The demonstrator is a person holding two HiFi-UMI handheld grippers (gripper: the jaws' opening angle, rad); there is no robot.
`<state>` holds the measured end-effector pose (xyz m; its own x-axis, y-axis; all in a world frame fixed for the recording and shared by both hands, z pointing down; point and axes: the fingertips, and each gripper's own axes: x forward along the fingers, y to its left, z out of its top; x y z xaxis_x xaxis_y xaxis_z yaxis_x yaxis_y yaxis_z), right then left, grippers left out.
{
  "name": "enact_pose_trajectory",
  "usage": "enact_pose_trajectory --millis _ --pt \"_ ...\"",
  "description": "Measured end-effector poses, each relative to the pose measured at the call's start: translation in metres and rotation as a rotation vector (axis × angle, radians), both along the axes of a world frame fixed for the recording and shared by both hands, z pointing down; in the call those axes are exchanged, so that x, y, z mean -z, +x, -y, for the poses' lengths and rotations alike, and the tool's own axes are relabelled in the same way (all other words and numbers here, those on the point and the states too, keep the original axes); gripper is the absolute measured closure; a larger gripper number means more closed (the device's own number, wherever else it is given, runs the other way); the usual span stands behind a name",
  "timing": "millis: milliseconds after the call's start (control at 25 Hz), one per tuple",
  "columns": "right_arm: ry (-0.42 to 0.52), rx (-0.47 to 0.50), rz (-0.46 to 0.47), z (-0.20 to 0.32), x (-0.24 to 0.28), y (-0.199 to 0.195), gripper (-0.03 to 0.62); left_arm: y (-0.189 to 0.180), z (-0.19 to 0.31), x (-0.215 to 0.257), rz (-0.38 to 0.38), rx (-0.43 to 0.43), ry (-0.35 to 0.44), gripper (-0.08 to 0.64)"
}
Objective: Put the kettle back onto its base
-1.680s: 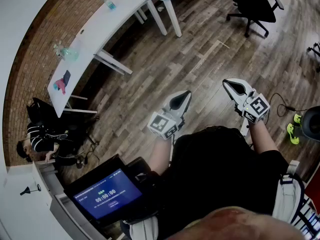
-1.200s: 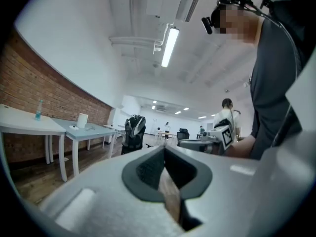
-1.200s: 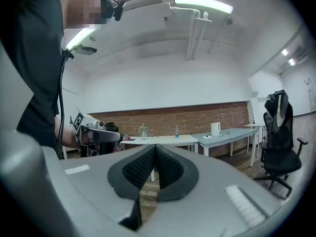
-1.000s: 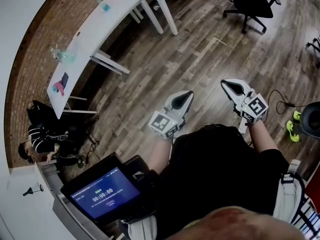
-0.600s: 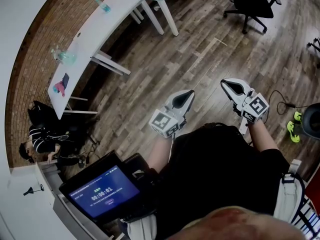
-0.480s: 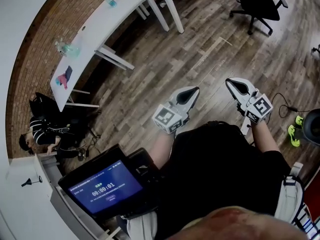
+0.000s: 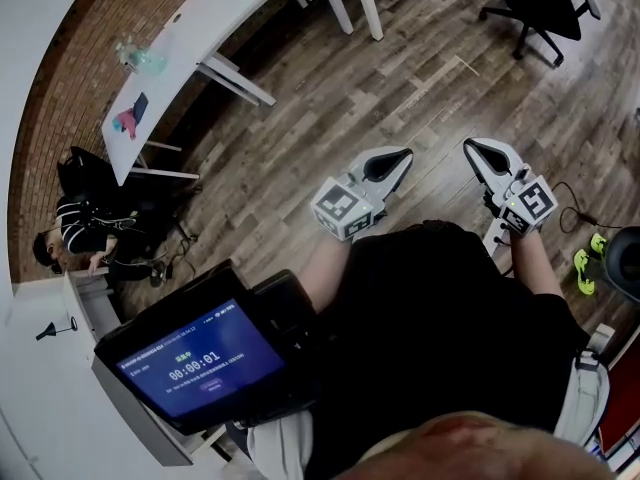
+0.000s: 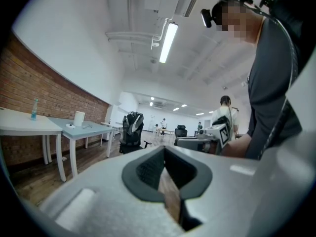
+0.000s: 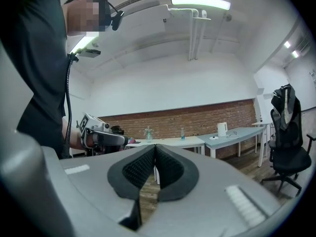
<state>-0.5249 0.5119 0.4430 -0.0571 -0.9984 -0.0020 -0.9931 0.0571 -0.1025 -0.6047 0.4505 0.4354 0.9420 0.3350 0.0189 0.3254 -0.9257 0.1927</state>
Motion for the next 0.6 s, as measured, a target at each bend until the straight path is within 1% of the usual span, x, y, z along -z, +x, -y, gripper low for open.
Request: enact_pose_trajectory --millis 360,600 --pt "-0.011 0.041 0.0 0.005 -0.0027 -0.0042 0.586 -0.0019 0.0058 -0.0035 0.022 0.01 -0.013 0.557" --pt "-0.013 0.039 -0.017 0.0038 0.0019 0.0005 0.586 0.0034 0.0044 0.0028 0.015 -0.005 -0.008 0.557"
